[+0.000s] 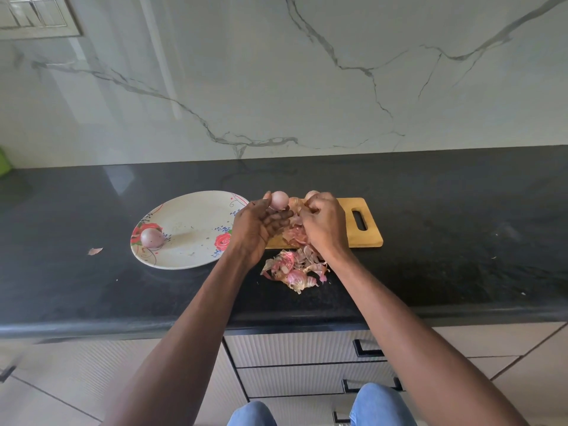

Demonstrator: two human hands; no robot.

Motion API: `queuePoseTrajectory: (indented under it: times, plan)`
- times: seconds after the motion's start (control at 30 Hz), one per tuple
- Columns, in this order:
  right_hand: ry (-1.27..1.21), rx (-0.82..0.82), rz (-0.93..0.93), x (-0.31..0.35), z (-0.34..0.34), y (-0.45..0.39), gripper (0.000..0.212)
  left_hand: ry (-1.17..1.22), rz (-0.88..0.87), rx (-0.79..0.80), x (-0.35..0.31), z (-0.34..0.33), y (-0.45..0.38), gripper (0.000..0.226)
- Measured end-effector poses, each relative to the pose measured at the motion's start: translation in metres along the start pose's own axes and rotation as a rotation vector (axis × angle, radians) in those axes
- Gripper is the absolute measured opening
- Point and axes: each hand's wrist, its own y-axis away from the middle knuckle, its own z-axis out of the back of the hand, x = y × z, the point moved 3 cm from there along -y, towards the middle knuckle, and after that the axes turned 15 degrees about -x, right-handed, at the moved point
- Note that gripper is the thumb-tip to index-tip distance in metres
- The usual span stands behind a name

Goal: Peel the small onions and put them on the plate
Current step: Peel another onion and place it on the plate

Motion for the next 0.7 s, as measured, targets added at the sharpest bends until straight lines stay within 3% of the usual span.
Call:
queuePoseTrajectory:
  times: [0.03, 0.1, 0.2, 0.3, 0.43, 0.5, 0.6, 0.7]
  plan:
    - [0.014, 0.043, 0.017, 0.003, 0.000, 0.001, 0.015, 0.007, 0.008, -0.002, 0.000, 0.000, 0.000, 0.021]
    - [0.000, 0.084, 0.026, 0.003, 0.000, 0.001, 0.044, 0.023, 0.014, -0.006, 0.000, 0.000, 0.001, 0.020]
    - [-0.020, 0.037, 0.162, 0.007, -0.001, 0.002, 0.026, 0.057, -0.003, -0.007, -0.002, 0.001, 0.000, 0.022]
    - [0.030, 0.062, 0.257, 0.007, -0.005, 0.006, 0.026, 0.026, -0.024, 0.028, 0.000, -0.002, 0.001, 0.023]
    - [0.042, 0.028, 0.390, 0.012, -0.004, 0.008, 0.007, 0.015, -0.048, 0.058, -0.001, -0.005, 0.006, 0.017]
    - [0.040, 0.009, 0.441, 0.014, -0.003, 0.008, 0.011, 0.001, -0.074, 0.047, -0.003, -0.006, 0.008, 0.016]
    - [0.001, 0.041, 0.349, 0.016, -0.003, 0.009, 0.017, -0.012, -0.076, 0.065, -0.003, -0.007, 0.009, 0.018]
    - [-0.126, 0.119, 0.068, 0.011, -0.002, 0.006, 0.019, -0.009, -0.053, 0.113, -0.002, -0.009, 0.010, 0.016]
